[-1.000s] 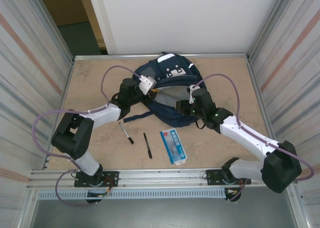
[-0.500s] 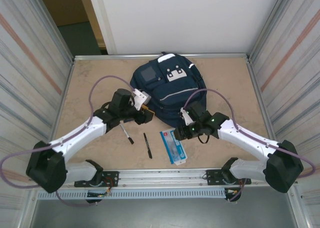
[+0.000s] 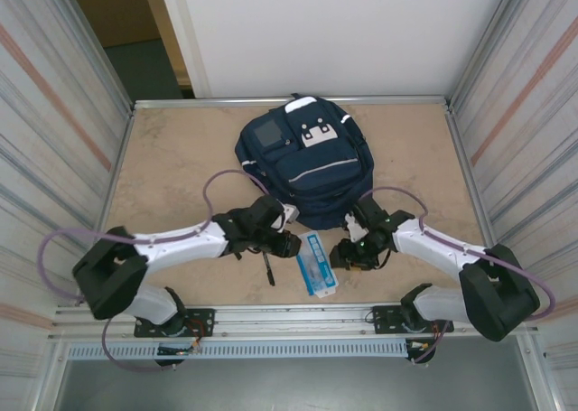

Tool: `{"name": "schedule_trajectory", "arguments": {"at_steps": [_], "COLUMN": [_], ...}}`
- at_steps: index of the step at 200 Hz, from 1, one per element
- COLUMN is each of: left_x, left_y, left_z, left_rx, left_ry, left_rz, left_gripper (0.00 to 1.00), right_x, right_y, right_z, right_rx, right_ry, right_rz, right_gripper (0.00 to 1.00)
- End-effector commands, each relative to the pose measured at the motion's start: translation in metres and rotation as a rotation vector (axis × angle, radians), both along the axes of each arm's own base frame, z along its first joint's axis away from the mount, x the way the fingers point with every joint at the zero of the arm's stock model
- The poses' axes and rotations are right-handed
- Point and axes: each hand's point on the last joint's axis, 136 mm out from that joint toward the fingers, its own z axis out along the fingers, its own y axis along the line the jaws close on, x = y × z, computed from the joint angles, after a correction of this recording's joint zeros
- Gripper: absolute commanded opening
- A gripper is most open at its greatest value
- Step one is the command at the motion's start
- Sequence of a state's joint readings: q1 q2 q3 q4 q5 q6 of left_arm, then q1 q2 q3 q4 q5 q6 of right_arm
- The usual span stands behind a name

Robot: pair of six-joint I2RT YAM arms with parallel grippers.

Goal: Pack the student bag

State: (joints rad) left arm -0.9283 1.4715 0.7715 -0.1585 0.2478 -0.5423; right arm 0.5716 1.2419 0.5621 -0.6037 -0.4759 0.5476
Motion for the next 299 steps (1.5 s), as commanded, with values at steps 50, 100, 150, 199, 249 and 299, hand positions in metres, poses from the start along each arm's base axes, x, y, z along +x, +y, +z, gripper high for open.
{"name": "schedule_trajectory", "arguments": {"at_steps": [50, 100, 150, 199, 249, 299], "left_x": [0.003, -0.009, -0.016, -0.020, -0.021, -0.004], "left_y": [-0.029, -0.011, 0.002, 0.005, 0.003, 0.035], "left_z": [-0.034, -0.066, -0.079, -0.081, -0.071, 0.002], "left_rx": [0.069, 0.108, 0.087, 0.068, 0.016, -0.055], "left_ry": [-0.034, 0.058, 0.104, 0.124, 0.106, -0.110], "left_rz": [0.002, 0.065, 0.156, 0.164, 0.156, 0.251], "left_gripper": [0.15, 0.11, 0.08, 0.08, 0.11, 0.27], "right_x": [-0.029, -0.028, -0.023, -0.018, -0.016, -0.028], "right_y": [0.000, 0.019, 0.037, 0.062, 0.076, 0.082], "right_z": [-0.015, -0.015, -0.014, -0.004, -0.004, 0.019], "right_rx": [0.065, 0.131, 0.175, 0.283, 0.298, 0.280], "right_ry": [0.089, 0.069, 0.015, 0.012, -0.005, -0.061], "right_rz": [-0.107, -0.086, -0.032, -0.005, 0.015, 0.093], "right_gripper": [0.53, 0.52, 0.51, 0.36, 0.14, 0.00]}}
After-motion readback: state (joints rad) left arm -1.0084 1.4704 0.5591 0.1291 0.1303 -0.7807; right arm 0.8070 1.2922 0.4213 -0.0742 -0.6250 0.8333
